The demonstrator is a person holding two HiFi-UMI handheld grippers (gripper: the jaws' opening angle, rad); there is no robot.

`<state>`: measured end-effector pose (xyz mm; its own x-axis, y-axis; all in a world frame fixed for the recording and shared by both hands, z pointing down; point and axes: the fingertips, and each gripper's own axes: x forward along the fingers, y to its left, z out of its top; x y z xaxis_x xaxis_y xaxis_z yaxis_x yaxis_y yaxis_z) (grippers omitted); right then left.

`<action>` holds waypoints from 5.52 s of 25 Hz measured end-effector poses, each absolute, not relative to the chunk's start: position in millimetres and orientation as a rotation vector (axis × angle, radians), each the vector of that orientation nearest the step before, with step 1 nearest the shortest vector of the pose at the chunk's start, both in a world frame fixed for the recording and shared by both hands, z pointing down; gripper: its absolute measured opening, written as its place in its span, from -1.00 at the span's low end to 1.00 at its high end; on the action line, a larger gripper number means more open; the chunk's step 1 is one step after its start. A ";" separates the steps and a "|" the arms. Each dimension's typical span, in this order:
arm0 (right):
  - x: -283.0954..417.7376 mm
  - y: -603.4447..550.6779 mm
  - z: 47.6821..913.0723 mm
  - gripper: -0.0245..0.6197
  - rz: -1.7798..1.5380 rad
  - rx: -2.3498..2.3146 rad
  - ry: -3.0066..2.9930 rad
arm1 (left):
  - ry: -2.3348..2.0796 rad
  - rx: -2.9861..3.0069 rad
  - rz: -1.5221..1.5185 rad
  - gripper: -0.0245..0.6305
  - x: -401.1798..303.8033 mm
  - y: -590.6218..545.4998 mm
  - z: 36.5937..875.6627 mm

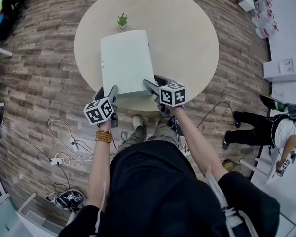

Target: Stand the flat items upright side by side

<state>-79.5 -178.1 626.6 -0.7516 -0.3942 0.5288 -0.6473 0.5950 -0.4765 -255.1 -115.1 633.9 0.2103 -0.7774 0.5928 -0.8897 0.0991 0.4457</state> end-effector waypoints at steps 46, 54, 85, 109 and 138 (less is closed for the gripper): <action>-73.1 -176.5 613.9 -0.02 0.608 0.850 -2.445 | -1.619 1.814 0.298 0.00 -269.4 -115.6 620.2; -79.6 -186.7 560.2 -0.02 0.548 0.908 -2.551 | -1.673 1.958 0.244 0.00 -254.8 -135.6 557.5; -102.8 -147.2 355.9 -0.22 -0.069 1.214 -2.886 | -1.941 2.417 -0.024 -0.16 -189.9 -134.4 373.7; -91.8 -99.7 368.9 -0.63 -0.303 1.491 -2.856 | -2.113 2.511 -0.077 -0.59 -164.7 -87.3 374.0; -92.3 -83.2 459.7 -0.93 -0.104 1.415 -2.737 | -2.041 2.470 0.062 -0.90 -174.6 -70.4 466.9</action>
<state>-92.3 -83.2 459.7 -0.5774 -0.8162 0.0213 -0.8122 0.5768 0.0872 -174.6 -70.4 466.9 0.1888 -0.9820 -0.0107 -0.9795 -0.1875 -0.0734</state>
